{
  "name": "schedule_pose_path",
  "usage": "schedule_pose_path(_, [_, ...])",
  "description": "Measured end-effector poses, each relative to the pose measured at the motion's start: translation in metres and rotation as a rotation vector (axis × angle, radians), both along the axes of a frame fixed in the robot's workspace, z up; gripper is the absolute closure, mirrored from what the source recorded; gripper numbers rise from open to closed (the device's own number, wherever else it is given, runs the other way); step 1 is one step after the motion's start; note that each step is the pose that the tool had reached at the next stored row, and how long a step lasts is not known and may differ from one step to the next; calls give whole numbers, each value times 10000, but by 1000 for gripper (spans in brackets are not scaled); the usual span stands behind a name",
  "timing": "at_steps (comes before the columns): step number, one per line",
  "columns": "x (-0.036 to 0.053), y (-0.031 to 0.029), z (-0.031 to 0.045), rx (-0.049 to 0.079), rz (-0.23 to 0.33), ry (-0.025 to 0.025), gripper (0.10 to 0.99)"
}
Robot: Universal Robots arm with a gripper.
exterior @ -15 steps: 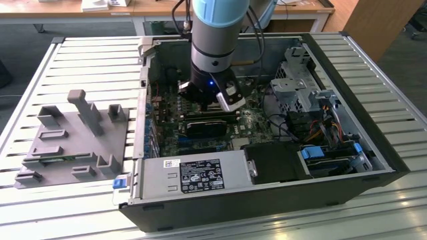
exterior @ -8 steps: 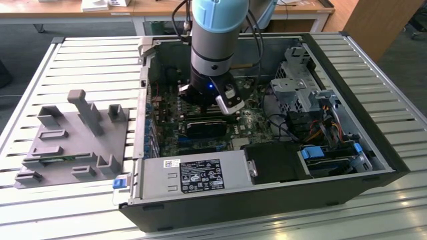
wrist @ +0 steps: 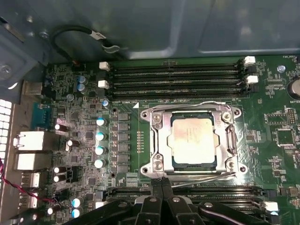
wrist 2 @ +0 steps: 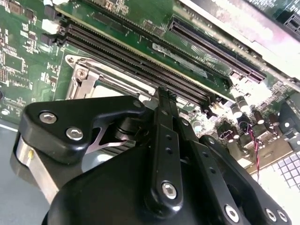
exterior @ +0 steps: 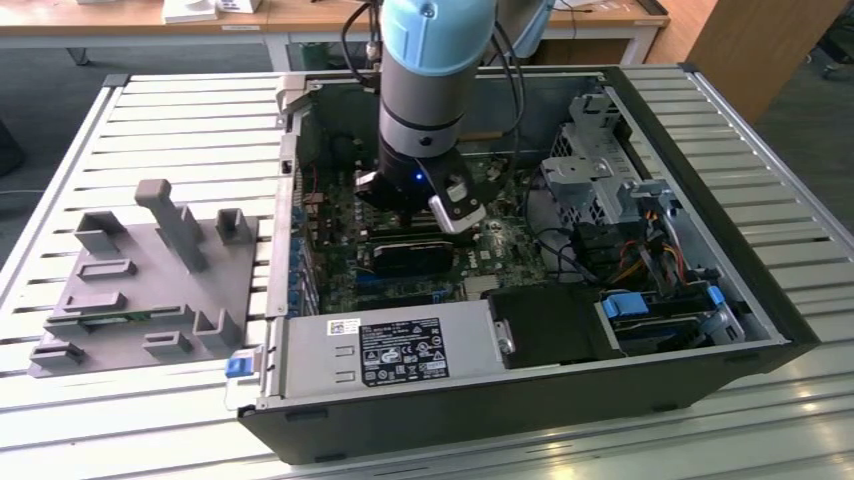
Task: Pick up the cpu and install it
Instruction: 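Install the second cpu locking lever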
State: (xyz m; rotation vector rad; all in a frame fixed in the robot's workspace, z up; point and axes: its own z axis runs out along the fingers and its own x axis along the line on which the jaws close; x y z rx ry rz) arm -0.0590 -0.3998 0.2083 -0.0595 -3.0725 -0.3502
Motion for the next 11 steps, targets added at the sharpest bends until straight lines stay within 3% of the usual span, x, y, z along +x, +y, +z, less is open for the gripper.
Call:
schedule_pose_path(4, [-19,-26,-6,199,0,0,980])
schedule_pose_path(11, [-49,-44,-40,297,1,0,980])
